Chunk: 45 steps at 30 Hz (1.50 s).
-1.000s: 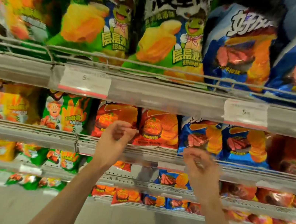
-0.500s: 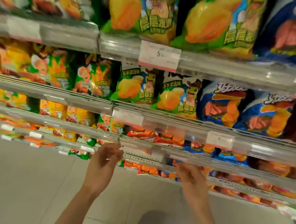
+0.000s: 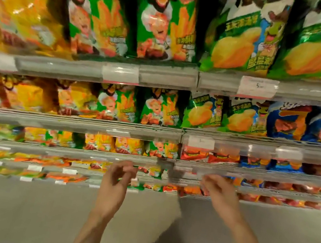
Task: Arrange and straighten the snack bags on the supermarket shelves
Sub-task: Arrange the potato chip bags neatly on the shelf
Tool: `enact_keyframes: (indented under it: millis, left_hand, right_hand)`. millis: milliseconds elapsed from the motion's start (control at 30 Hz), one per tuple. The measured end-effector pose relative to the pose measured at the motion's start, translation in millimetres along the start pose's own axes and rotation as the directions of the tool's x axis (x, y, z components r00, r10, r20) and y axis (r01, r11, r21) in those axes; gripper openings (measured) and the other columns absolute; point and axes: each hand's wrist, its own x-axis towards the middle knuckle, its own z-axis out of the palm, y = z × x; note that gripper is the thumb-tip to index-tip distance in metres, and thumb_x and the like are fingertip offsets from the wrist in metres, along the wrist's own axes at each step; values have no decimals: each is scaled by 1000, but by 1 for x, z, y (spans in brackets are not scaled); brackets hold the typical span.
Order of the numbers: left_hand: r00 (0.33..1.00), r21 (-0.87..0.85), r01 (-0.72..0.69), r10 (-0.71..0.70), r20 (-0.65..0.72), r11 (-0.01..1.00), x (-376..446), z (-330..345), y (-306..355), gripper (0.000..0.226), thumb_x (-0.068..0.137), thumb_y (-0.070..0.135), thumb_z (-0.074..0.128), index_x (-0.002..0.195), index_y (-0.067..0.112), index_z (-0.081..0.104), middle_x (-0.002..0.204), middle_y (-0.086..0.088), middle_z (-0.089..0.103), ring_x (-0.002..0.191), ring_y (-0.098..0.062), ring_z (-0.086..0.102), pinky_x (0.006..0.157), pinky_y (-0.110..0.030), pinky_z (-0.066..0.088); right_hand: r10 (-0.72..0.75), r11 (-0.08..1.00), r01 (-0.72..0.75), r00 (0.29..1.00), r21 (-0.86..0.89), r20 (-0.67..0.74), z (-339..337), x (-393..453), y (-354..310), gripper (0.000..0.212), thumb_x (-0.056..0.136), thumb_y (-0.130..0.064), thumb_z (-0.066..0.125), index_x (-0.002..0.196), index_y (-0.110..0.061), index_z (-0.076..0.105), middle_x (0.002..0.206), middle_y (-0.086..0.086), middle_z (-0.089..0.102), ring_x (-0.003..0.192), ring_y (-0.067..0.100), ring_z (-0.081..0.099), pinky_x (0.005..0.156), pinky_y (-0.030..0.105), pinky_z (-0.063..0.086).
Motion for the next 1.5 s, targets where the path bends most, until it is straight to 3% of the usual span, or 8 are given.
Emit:
enact_keyframes:
  millis: [200, 433, 833, 1000, 1133, 1300, 1400, 1500]
  left_hand:
    - [1000, 5, -9, 9, 15, 1000, 50, -92, 7, 7, 99, 10, 65, 98, 14, 71, 91, 5, 77, 87, -10, 71, 79, -24, 55]
    - [1000, -7, 9, -9, 5, 1000, 73, -127, 8, 10, 97, 8, 65, 106, 7, 68, 103, -9, 74, 85, -7, 72, 74, -15, 55]
    - [999, -1, 40, -40, -28, 999, 91, -158, -8, 8, 97, 1, 63, 102, 7, 67, 98, -17, 72, 86, -19, 69, 74, -18, 55]
    - [998, 41, 60, -61, 25, 997, 113, -165, -25, 9, 98, 3, 62, 103, 10, 66, 100, -16, 72, 90, -25, 69, 73, -17, 55]
    - [993, 71, 65, -72, 90, 995, 139, -177, -41, 11, 100, 2, 58, 106, 9, 64, 103, -18, 72, 97, -25, 69, 79, -14, 53]
    - [988, 128, -44, 24, 152, 991, 180, -206, -78, 10, 99, 3, 60, 97, 11, 65, 100, -5, 72, 98, -21, 68, 83, -18, 51]
    - [986, 135, -90, 69, 152, 987, 205, -214, -101, 9, 98, 10, 66, 100, 18, 67, 105, 6, 72, 96, -2, 66, 82, -16, 52]
    - [972, 225, -195, 157, 174, 955, 226, -212, -127, 16, 97, 20, 69, 110, 28, 67, 105, 39, 62, 101, 16, 58, 83, -6, 46]
  right_hand:
    - [-36, 993, 36, 999, -111, 1, 83, -10, -32, 9, 97, -22, 65, 91, -25, 71, 83, -5, 72, 78, 16, 68, 69, 21, 51]
    - [18, 995, -24, 997, 92, 69, 139, -10, -63, 13, 99, -13, 61, 99, -23, 69, 97, -3, 74, 86, 10, 69, 73, 11, 52]
    - [15, 989, -34, 991, 141, 134, 200, 11, -66, 16, 99, -17, 63, 94, -31, 68, 99, 2, 75, 94, 21, 71, 90, 33, 54]
    - [50, 991, -62, 993, 119, 108, 225, 13, -46, 19, 100, -10, 61, 95, -27, 70, 92, -1, 75, 77, 7, 69, 78, 26, 55]
    - [79, 990, -82, 996, 114, 29, 259, 9, -31, 15, 97, 8, 56, 101, -1, 68, 82, 8, 69, 64, -2, 66, 62, 15, 52]
    - [88, 996, -88, 996, 0, 1, 307, 21, -19, 16, 100, -20, 62, 89, -29, 71, 85, -2, 76, 84, 15, 72, 79, 34, 55]
    - [58, 998, -57, 997, 25, -59, 329, 41, -18, 10, 98, -23, 65, 90, -21, 70, 86, 1, 74, 84, 19, 70, 77, 31, 52]
    - [-59, 992, 52, 997, -112, -59, 341, 68, -6, 5, 99, -26, 64, 97, -28, 68, 82, -8, 70, 73, 11, 65, 67, 25, 45]
